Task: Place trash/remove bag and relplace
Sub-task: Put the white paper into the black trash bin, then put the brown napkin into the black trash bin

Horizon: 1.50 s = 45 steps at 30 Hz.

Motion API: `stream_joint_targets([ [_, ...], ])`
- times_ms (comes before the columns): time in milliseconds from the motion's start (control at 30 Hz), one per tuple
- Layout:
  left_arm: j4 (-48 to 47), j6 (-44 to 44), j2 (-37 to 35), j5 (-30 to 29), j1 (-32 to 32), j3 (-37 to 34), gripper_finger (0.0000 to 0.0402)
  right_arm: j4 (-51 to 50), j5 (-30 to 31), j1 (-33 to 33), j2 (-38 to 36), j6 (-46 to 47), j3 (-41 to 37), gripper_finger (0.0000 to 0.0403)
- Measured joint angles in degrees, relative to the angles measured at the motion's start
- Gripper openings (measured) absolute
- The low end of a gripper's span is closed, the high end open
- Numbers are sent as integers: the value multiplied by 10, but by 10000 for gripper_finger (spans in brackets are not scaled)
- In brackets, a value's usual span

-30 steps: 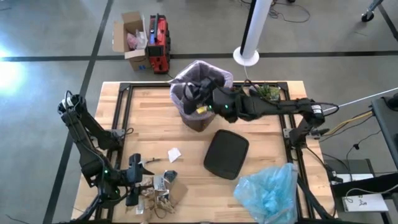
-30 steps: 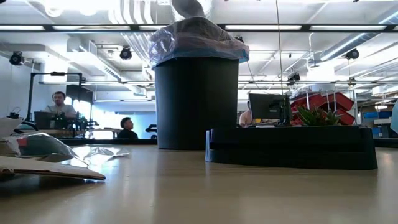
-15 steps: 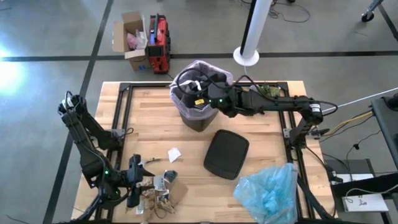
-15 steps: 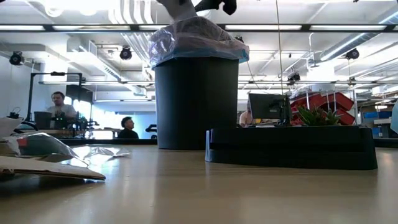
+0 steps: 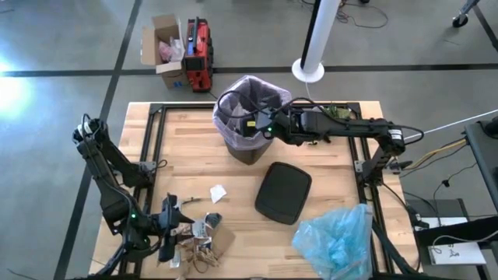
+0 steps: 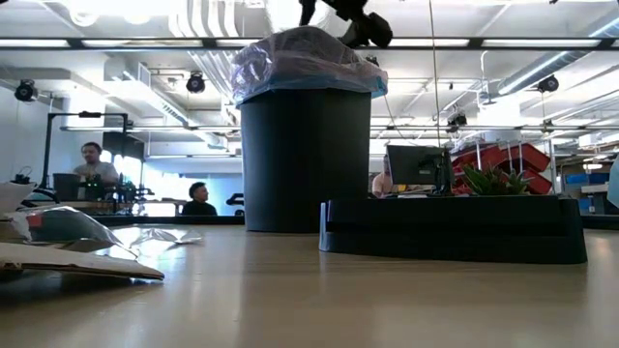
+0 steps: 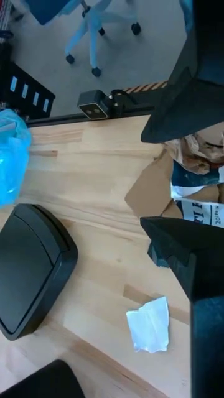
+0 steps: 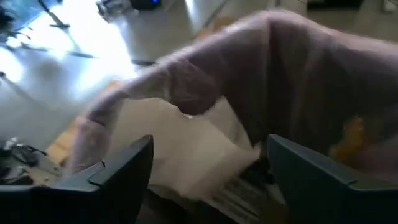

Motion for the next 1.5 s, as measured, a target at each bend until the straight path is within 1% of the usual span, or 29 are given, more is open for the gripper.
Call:
stream_joint_targets([
  [200, 0, 0, 0, 0, 0, 0, 190, 9, 4, 13, -25, -16, 0, 307],
  [333, 0, 8, 0, 0, 0, 0, 191, 7, 5, 27, -46, -61, 0, 303],
  [400, 2, 26, 0, 0, -1, 0, 194, -4, 0, 38, -56, -82, 0, 301],
  [600, 3, 68, 3, 0, -1, 0, 205, -64, 5, 61, -72, -94, 0, 293],
  [733, 5, 83, 20, 1, -2, -1, 211, -66, 5, 95, -74, -130, 0, 284],
  [833, 22, 102, 42, 10, -15, -1, 213, -65, 5, 130, -74, -167, 0, 278],
  [933, 44, 116, 68, 39, -28, -1, 212, -70, 5, 165, -70, -183, 0, 271],
  [1000, 56, 129, 88, 51, -33, -1, 212, -69, 5, 185, -62, -178, 0, 266],
  [1167, 97, 156, 153, 54, -35, -2, 215, -69, 5, 226, -42, -170, 0, 257],
  [1333, 176, 182, 232, 61, -32, -5, 206, -71, 5, 248, -18, -134, 0, 248],
  [1433, 181, 184, 270, 85, -18, -5, 195, -69, 5, 260, -11, -116, 0, 242],
  [1500, 179, 168, 289, 85, -3, -5, 185, -67, 5, 269, -9, -108, 0, 238],
])
